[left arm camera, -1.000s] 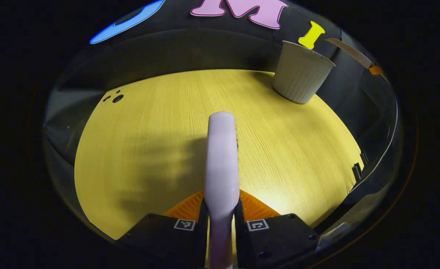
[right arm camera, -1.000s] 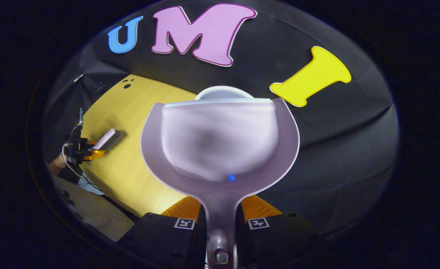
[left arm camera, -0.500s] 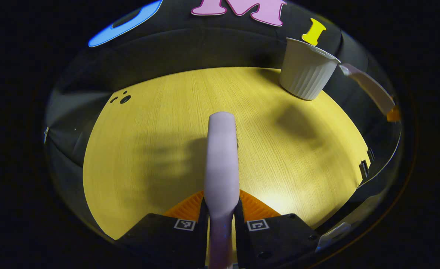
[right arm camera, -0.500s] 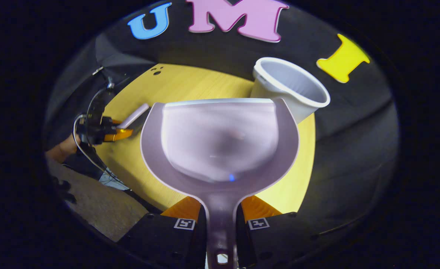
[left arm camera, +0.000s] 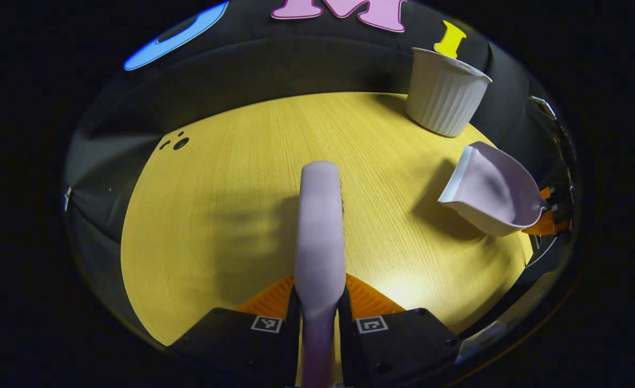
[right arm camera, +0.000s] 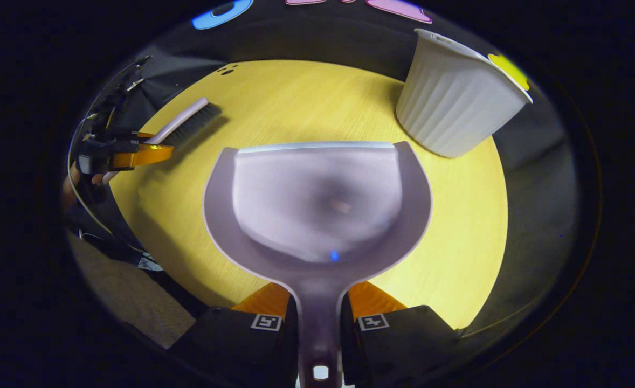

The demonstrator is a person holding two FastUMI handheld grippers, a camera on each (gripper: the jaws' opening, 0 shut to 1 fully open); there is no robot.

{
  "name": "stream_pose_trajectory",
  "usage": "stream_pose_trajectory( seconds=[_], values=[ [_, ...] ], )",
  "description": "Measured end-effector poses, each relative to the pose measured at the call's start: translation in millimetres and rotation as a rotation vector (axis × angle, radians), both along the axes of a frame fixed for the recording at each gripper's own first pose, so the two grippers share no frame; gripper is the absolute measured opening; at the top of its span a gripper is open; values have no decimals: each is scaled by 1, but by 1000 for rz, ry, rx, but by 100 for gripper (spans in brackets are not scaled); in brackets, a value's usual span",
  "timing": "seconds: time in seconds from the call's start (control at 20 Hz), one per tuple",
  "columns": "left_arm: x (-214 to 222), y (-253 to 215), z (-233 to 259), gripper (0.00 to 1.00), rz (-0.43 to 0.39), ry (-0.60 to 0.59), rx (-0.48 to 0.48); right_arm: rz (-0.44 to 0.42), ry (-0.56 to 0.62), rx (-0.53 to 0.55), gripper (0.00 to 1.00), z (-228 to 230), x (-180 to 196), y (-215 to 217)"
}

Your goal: Pick up the small broom and dustpan from the desktop, sweep the trash into the dustpan with the broom, and then empty the trash into the garbage bin.

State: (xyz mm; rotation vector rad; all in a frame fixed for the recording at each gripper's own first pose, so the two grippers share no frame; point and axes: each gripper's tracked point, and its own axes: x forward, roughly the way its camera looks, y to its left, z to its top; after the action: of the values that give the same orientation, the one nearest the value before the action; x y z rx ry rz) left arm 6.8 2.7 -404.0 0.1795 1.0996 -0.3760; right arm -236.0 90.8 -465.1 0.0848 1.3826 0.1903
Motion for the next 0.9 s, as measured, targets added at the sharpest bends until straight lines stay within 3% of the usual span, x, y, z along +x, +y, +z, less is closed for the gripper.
stream_pose_trajectory(
  seconds=[0.1,0.4,0.45,0.5,0.9],
  values=[
    [0,-2,-5,35,-4,-3,5,-14,-4,-7,33,-10,0,2],
    [-2,-2,-21,36,-13,12,33,-3,19,-44,38,-17,-2,6],
    [-3,-3,-22,38,-13,19,26,-11,14,-34,42,-15,1,6],
    [-5,-2,-24,37,-12,26,21,-25,5,-27,39,-13,3,7],
    [-5,7,-3,48,-31,-27,80,-26,-22,-18,41,-5,4,4]
  ],
)
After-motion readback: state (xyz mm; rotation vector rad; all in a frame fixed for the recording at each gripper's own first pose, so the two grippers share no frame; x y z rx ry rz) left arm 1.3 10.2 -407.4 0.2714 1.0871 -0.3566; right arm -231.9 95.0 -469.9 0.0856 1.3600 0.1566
